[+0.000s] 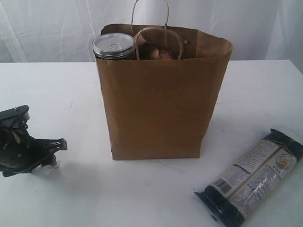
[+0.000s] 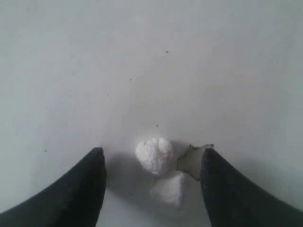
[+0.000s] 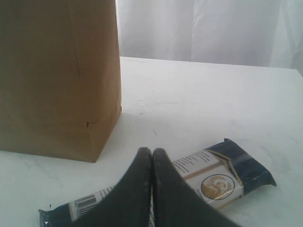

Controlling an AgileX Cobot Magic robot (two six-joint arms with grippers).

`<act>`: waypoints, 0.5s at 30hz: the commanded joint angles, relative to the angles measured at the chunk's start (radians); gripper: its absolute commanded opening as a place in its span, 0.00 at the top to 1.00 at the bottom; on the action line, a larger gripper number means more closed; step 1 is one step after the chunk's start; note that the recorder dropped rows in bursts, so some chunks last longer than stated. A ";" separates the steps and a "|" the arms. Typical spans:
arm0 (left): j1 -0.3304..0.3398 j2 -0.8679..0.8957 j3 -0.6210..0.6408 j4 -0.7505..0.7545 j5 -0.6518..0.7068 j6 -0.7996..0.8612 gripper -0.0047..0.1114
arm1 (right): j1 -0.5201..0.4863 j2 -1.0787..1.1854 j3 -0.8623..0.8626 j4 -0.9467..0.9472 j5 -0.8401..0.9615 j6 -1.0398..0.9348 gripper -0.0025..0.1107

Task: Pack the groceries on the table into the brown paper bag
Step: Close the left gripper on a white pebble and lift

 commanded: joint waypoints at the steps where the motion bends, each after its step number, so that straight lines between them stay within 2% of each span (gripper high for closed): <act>1: 0.003 0.018 -0.002 -0.005 -0.013 -0.009 0.43 | -0.009 -0.004 0.005 0.001 -0.002 0.004 0.98; 9: 0.003 0.027 -0.002 -0.005 -0.018 -0.012 0.43 | -0.009 -0.004 0.005 0.001 -0.002 0.004 0.98; 15: 0.003 0.027 -0.002 -0.005 -0.002 -0.009 0.54 | -0.009 -0.004 0.005 0.001 -0.002 0.004 0.98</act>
